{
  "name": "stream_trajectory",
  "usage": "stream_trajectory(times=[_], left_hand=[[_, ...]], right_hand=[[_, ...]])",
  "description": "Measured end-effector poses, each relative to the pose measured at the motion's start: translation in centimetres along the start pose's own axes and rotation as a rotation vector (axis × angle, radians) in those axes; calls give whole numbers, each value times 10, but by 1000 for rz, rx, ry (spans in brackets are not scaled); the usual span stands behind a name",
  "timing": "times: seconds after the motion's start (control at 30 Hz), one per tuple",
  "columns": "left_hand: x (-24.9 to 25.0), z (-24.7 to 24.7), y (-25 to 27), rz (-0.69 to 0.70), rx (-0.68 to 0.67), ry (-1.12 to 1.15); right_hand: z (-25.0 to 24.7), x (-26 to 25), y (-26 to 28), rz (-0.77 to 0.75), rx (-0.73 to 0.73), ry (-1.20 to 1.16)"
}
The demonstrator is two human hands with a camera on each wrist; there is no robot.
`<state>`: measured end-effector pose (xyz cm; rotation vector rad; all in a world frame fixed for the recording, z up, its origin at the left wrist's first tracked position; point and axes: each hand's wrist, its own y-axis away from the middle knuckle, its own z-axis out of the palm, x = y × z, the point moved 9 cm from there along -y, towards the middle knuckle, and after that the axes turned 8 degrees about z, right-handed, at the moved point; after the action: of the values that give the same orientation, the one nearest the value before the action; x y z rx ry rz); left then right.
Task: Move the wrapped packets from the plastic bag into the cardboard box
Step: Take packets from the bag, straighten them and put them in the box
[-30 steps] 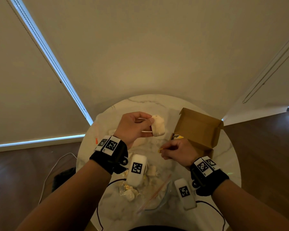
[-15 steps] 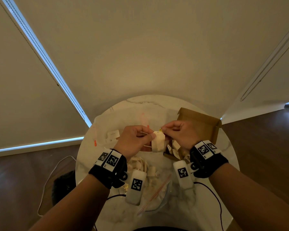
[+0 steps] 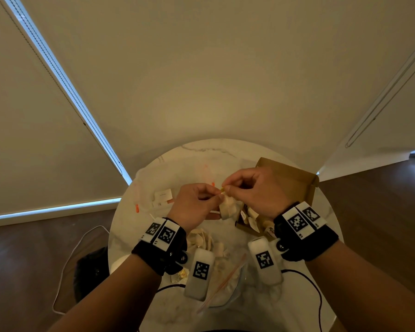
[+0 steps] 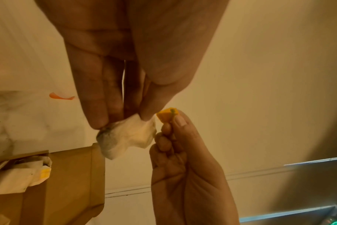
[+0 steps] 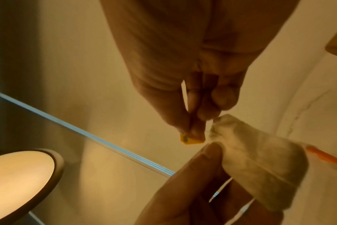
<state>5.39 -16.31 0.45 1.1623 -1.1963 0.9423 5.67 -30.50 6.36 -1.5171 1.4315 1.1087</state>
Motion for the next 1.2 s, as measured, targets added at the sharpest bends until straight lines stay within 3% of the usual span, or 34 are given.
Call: stream_trajectory(times=[0.27,0.47,0.73,1.2], left_hand=[[8,1,-2,54,-56,-20],[13,7,-3,108,-130,-127],[14,12,-5,138,-204,-261],[15,9,1,195,-127,-213]], right_hand=[[-3,-2,19,-31,-11,149],[-7,10,20,31,-2,269],[-5,6,20,-7,-27,459],[-12,24,17,139,29,228]])
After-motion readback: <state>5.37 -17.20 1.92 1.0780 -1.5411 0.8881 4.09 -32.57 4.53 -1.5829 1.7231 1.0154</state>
